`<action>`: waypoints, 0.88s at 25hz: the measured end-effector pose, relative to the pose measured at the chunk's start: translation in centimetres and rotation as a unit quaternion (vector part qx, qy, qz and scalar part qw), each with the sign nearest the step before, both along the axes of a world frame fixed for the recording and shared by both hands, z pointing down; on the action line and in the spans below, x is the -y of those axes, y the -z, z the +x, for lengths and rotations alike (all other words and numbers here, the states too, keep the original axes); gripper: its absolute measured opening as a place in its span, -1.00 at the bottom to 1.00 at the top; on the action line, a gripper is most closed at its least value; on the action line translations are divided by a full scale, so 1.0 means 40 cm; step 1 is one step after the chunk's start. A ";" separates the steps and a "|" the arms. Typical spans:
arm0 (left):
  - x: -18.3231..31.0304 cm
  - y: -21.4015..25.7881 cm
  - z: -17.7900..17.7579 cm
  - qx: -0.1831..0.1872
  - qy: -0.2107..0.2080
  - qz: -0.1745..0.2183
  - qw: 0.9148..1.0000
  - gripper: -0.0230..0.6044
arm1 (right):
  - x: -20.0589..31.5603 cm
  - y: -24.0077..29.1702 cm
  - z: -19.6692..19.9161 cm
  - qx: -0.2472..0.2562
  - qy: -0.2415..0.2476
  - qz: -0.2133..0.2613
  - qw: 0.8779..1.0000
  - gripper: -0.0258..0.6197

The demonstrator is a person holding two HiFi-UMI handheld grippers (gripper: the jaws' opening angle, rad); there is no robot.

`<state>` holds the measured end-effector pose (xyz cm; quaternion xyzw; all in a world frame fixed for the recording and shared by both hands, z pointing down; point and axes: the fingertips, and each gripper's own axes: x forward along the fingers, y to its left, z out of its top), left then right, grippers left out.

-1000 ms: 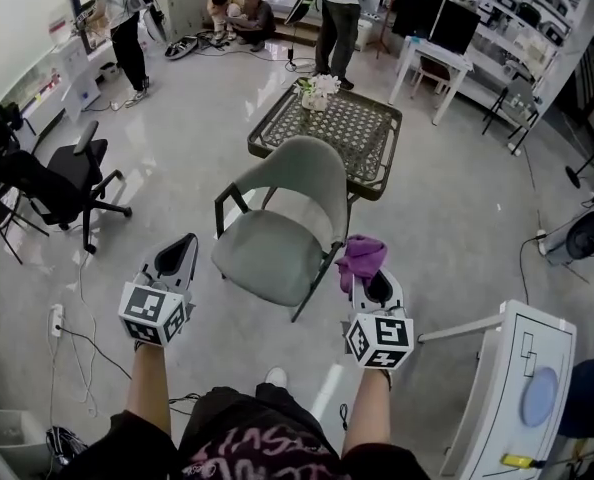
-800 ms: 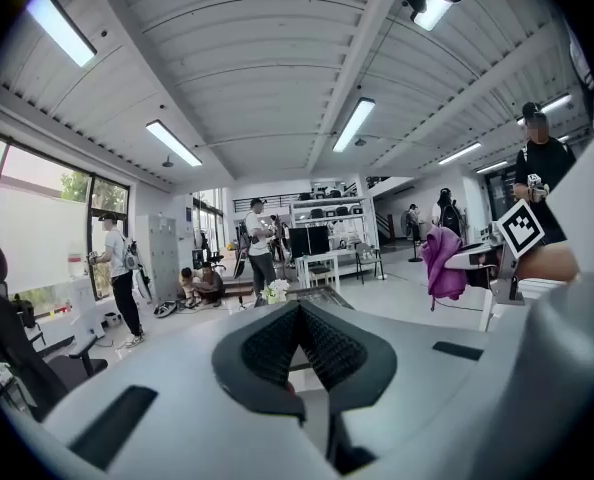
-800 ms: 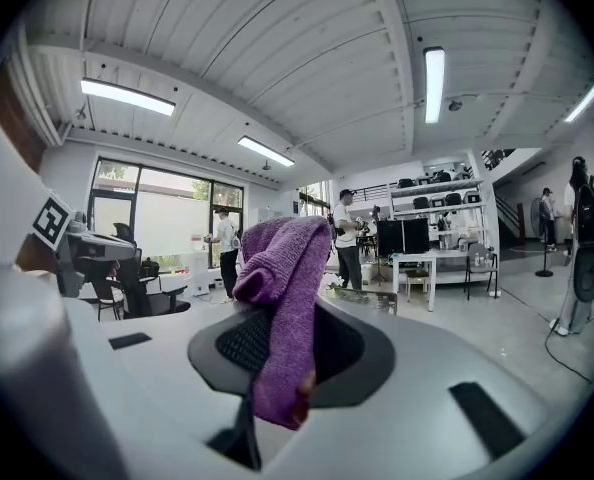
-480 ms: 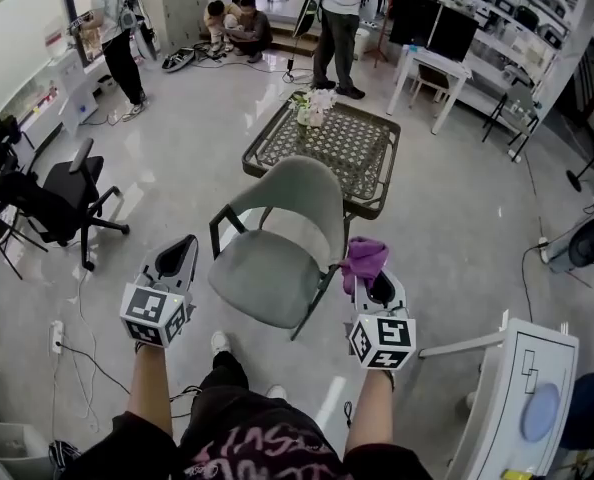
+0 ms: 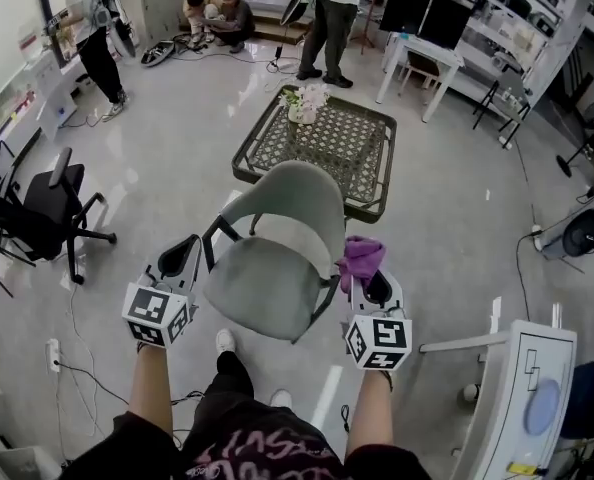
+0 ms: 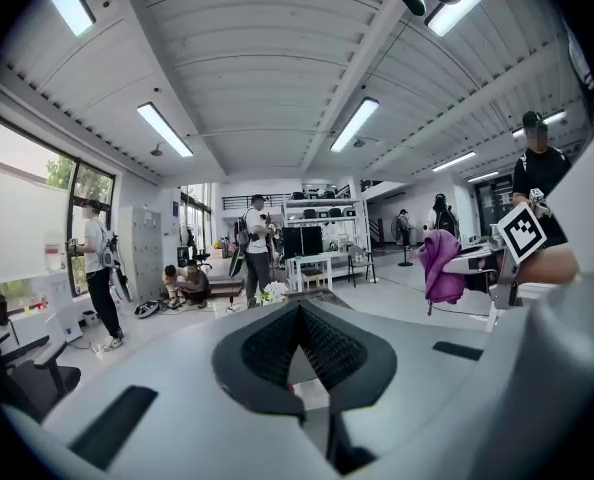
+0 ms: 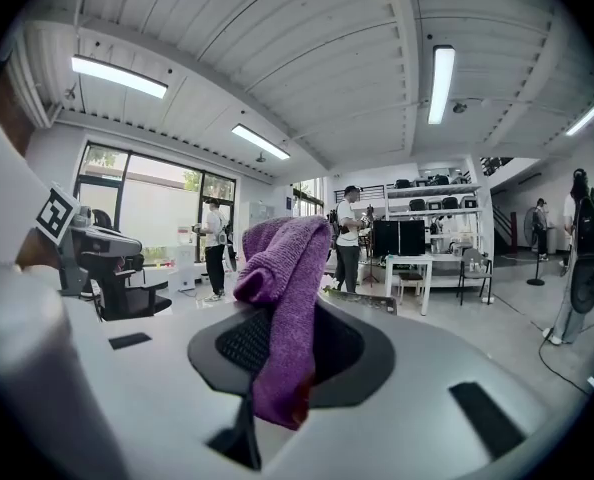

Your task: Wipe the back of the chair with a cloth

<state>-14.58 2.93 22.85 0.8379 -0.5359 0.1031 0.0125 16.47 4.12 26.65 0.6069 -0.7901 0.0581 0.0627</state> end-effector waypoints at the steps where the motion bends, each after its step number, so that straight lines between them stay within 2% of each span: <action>1: 0.022 -0.009 -0.011 -0.002 -0.004 -0.003 1.000 -0.90 | 0.017 -0.005 -0.011 -0.001 -0.003 -0.002 1.000 -0.63; 11: 0.258 -0.078 -0.117 -0.017 -0.054 -0.027 0.998 -0.90 | 0.183 -0.030 -0.136 -0.008 -0.042 -0.020 0.999 -0.63; 22: 0.478 -0.156 -0.144 -0.036 -0.119 -0.043 0.991 -0.90 | 0.334 -0.052 -0.196 -0.014 -0.097 -0.021 0.995 -0.63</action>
